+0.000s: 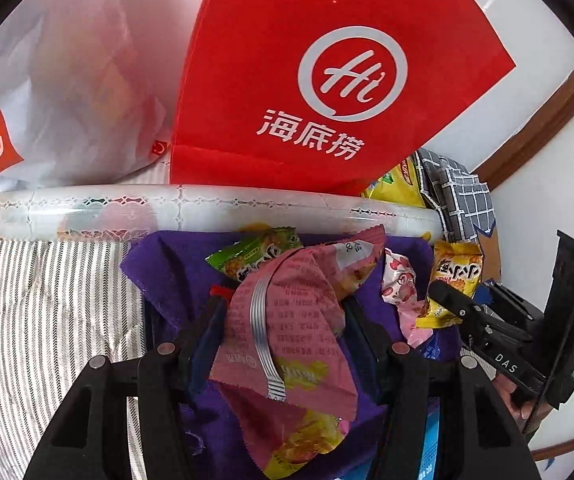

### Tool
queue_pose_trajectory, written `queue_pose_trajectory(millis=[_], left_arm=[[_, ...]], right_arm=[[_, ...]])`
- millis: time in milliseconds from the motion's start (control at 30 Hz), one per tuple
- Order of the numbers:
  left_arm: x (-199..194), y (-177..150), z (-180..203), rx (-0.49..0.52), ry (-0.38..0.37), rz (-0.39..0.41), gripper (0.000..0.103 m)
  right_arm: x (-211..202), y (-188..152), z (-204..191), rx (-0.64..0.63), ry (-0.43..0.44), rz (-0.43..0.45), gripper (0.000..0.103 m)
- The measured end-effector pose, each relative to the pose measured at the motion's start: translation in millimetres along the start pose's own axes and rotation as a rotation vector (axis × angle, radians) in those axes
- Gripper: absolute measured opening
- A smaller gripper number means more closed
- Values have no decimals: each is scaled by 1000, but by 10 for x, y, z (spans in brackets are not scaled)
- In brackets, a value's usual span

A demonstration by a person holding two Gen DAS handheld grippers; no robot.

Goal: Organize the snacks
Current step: 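Open both tools to drop the yellow bag and pink bag onto the purple towel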

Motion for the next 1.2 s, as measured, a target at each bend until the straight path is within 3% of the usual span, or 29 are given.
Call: queue_pose_trajectory(millis=[433,833,967,1200], left_arm=[[105,-38,54,34,28,-37,56],[253,-77,127,60,67,-65,56],[296,-85,134,59,81,-71,56],[329,-93,172,75,94,-78,57]], right_arm=[[276,-93,-37,-20,-18,-104,40],[367,-143,-124,-52,-34,-141,41],[340,-137,-124,-54,-47,-136,53],[147,-99,-103,-48,-53,-96,59]])
Point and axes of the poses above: each gripper's, at about its wrist camera, not at the fingertips, and x roughly the way its jaws point, z to its right, y to its top, the point moved 5 cm from there along x, roughly the way its jaws point, and after that the axes turned 3 degrees about -z, right-handed, at the moved point
